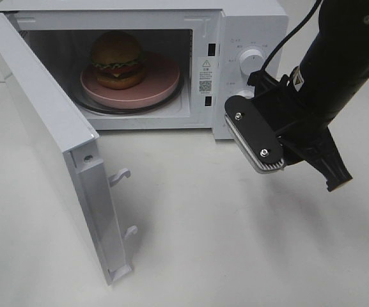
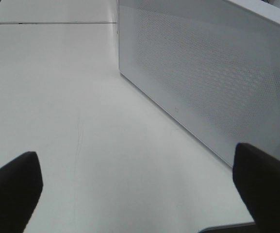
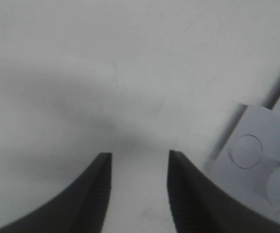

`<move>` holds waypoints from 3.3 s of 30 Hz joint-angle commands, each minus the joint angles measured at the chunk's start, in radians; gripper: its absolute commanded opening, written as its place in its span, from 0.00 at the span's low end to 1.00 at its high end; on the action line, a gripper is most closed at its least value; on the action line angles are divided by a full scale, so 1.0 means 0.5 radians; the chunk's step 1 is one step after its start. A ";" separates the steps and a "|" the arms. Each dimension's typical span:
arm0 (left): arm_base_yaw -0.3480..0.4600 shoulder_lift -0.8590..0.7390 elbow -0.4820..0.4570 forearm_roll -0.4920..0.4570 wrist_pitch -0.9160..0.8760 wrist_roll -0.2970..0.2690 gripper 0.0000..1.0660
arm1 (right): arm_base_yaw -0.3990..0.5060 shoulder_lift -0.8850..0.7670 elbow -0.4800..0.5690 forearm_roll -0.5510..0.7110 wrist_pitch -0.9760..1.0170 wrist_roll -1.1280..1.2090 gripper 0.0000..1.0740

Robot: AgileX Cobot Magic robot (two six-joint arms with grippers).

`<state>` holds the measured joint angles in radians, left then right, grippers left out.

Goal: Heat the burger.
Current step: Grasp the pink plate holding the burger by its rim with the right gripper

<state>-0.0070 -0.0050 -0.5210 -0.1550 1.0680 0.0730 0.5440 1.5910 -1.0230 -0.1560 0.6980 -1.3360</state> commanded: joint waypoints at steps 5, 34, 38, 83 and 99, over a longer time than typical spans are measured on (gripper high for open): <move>0.004 -0.034 -0.002 -0.016 -0.020 -0.014 0.94 | 0.020 -0.012 -0.052 -0.054 -0.104 0.370 0.86; 0.004 -0.034 -0.002 -0.016 -0.020 -0.014 0.94 | 0.182 0.406 -0.562 -0.130 -0.350 0.466 0.88; 0.004 -0.034 -0.002 -0.016 -0.020 -0.014 0.94 | 0.210 0.458 -0.624 -0.152 -0.398 0.522 0.87; 0.004 -0.034 -0.002 -0.016 -0.020 -0.014 0.94 | 0.298 1.494 -1.796 -0.220 -0.310 0.878 0.78; 0.004 -0.034 -0.002 -0.016 -0.020 -0.014 0.94 | 0.292 1.744 -2.100 -0.162 -0.354 0.876 0.62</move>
<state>-0.0070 -0.0050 -0.5210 -0.1550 1.0680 0.0730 0.6880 2.4580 -2.0660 -0.2460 0.5240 -0.9100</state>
